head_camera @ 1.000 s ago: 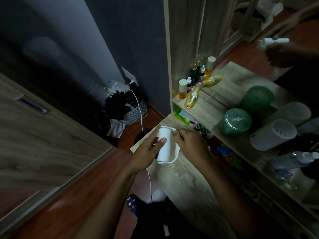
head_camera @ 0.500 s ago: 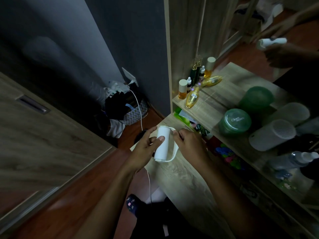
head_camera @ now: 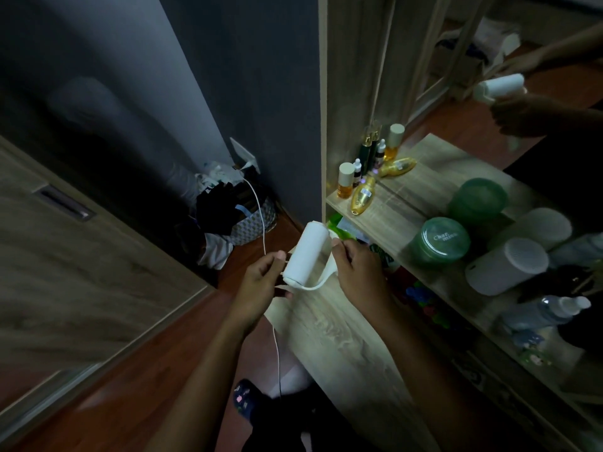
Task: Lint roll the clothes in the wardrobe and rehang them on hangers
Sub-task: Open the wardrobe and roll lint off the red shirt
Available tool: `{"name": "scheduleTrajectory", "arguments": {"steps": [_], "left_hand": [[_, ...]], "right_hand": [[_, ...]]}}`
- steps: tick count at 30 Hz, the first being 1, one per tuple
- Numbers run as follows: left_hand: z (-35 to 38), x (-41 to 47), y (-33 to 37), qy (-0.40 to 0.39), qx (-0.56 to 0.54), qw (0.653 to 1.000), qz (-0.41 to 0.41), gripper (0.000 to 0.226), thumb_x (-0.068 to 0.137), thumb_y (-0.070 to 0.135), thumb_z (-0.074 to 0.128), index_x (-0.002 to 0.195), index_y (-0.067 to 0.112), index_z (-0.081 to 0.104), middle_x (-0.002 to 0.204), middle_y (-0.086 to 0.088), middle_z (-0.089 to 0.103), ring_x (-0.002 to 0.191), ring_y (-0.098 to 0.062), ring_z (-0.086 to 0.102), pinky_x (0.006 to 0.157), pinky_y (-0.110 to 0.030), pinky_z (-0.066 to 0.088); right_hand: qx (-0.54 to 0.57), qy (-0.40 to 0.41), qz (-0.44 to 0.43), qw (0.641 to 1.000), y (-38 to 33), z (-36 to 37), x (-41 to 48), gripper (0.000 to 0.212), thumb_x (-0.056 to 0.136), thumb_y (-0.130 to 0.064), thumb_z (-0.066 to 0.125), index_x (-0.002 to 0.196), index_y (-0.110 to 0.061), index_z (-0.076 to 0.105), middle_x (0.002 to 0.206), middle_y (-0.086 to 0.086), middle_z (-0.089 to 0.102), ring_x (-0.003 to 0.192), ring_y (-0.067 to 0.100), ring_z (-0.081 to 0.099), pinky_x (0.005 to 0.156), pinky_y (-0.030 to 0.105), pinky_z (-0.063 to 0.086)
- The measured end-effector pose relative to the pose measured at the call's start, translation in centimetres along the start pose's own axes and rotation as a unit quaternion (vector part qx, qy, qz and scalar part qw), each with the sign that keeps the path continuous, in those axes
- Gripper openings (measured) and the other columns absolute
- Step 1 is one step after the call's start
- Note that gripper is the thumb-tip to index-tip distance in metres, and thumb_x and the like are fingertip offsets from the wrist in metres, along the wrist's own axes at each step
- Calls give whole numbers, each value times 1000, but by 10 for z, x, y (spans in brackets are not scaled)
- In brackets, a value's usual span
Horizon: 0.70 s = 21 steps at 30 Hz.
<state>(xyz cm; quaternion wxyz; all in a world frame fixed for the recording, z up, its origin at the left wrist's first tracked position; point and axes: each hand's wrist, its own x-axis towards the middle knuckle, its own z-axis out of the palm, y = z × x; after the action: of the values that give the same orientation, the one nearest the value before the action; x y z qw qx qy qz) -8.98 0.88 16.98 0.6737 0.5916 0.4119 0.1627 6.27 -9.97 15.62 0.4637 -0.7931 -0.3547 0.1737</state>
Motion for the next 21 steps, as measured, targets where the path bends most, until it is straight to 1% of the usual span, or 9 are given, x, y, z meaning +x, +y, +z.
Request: {"name": "scheduleTrajectory", "arguments": {"steps": [2,4,7,9,12,14,17,19,21], "left_hand": [[-9,-2,4,20,-6,1000,19,22,101,26,51,98,11,67,94,-15,64,78,-24,65,64,-39,57],[-22,-2,8,49,-11,998,32,20,99,24,55,104,9,67,101,-18,64,77,-25,66,60,-34,56],[-47,-6,22,95,-20,994,53,18,98,20,56,104,8,68,92,-11,67,70,-16,64,55,-28,54],[-72,-8,32,119,-27,991,60,20,98,20,56,105,6,68,88,-6,67,70,-14,62,55,-25,53],[-116,-9,44,138,-2,985,104,16,98,21,56,99,14,70,82,4,68,69,-7,62,62,-24,51],[-148,-6,52,149,12,981,119,19,99,27,55,96,16,70,72,8,65,63,-5,58,62,-27,48],[-201,8,63,188,18,975,121,37,101,35,47,103,3,68,67,-8,62,55,-10,56,51,-23,43],[-242,24,68,214,12,969,122,42,102,35,46,104,-1,66,71,-22,65,60,-23,59,55,-26,45],[-285,41,72,245,28,961,127,42,102,32,47,99,-6,64,75,-27,66,62,-27,60,52,-25,43]], "right_hand": [[10,-23,-4,1000,-11,4,2,35,100,-35,48,74,-11,52,67,9,59,65,23,61,61,45,53],[28,-70,-5,997,-22,13,4,31,98,-39,50,76,-17,49,65,5,58,64,22,61,62,46,52],[64,-118,-21,991,-42,34,9,21,92,-44,55,85,-24,51,72,2,60,69,21,63,67,45,53],[78,-132,-33,988,-60,52,13,22,90,-43,57,92,-21,54,80,7,63,72,22,65,67,41,53],[122,-159,-38,979,-93,85,21,19,96,-31,58,101,-13,54,87,12,65,65,18,67,61,29,54],[143,-182,-35,972,-116,110,29,19,98,-31,55,107,-15,51,86,9,65,58,14,66,60,27,51],[156,-201,-27,967,-153,152,49,20,99,-32,52,110,-16,47,84,7,67,55,11,64,58,24,48],[172,-200,-27,964,-180,184,65,16,100,-30,52,106,-16,46,82,9,67,54,11,62,56,24,48],[196,-192,-20,962,-207,217,80,16,100,-29,51,103,-14,46,77,9,66,47,11,58,51,25,46]]}}
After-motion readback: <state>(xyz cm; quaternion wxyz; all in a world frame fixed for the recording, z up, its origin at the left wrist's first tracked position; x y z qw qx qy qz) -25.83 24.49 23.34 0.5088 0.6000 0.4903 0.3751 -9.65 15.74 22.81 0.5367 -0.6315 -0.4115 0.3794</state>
